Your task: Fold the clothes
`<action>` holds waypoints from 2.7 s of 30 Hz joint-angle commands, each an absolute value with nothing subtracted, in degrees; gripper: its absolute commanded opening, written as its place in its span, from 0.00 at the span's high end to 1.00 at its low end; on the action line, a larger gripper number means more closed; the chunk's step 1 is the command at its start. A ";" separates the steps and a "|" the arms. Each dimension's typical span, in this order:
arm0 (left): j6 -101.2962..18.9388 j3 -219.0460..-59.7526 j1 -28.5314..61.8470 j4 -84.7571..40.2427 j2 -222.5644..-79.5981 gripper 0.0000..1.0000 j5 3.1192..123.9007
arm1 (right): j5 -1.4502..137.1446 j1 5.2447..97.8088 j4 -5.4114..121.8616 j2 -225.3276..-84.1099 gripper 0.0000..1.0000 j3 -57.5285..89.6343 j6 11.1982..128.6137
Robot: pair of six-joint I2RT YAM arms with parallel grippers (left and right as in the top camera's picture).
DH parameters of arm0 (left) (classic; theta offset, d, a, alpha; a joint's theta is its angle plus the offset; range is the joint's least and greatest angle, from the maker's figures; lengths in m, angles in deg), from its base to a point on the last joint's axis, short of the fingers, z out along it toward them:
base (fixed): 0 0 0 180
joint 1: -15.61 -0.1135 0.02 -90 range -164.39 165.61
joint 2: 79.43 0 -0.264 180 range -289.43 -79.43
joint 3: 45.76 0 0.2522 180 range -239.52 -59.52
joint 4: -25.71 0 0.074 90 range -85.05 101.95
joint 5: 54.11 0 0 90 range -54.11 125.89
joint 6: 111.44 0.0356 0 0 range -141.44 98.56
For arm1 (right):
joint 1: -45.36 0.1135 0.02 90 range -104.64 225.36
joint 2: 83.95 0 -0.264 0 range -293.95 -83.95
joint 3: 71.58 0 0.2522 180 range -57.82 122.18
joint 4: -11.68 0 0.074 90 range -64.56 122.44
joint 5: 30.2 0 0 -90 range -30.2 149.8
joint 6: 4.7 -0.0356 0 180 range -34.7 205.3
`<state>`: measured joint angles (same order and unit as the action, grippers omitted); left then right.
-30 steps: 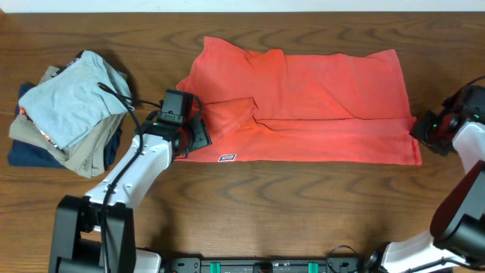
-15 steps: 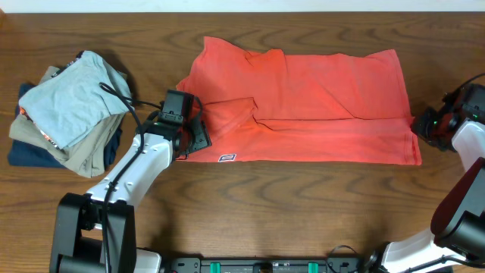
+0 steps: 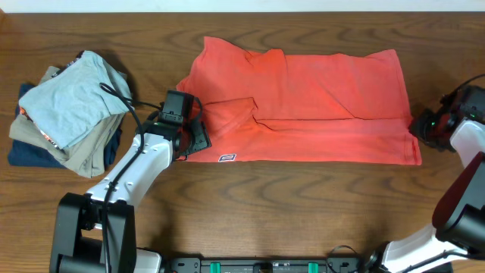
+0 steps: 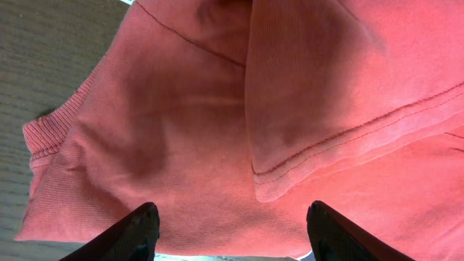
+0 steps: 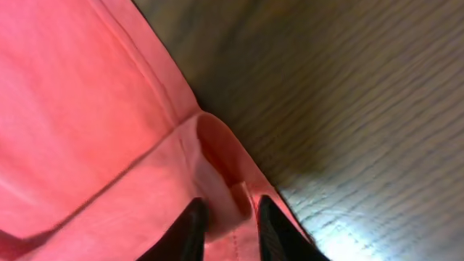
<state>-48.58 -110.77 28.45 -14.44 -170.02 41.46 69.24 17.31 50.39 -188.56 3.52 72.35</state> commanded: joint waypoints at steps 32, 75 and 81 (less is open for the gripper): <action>-48.07 -110.31 28.17 -15.43 -170.54 0.33 40.28 | 62.15 16.50 60.92 -189.98 0.47 4.81 71.57; -56.03 -110.77 28.17 -42.46 -178.50 0.41 43.58 | 45.08 13.66 70.96 -189.42 0.97 5.03 66.78; -54.35 -115.92 28.17 -41.15 -169.17 0.31 36.25 | 48.54 13.66 74.65 -185.66 0.90 10.42 67.17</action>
<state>-54.92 -112.30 28.41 -42.07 -174.04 40.34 45.52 14.03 74.13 -189.15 6.84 67.61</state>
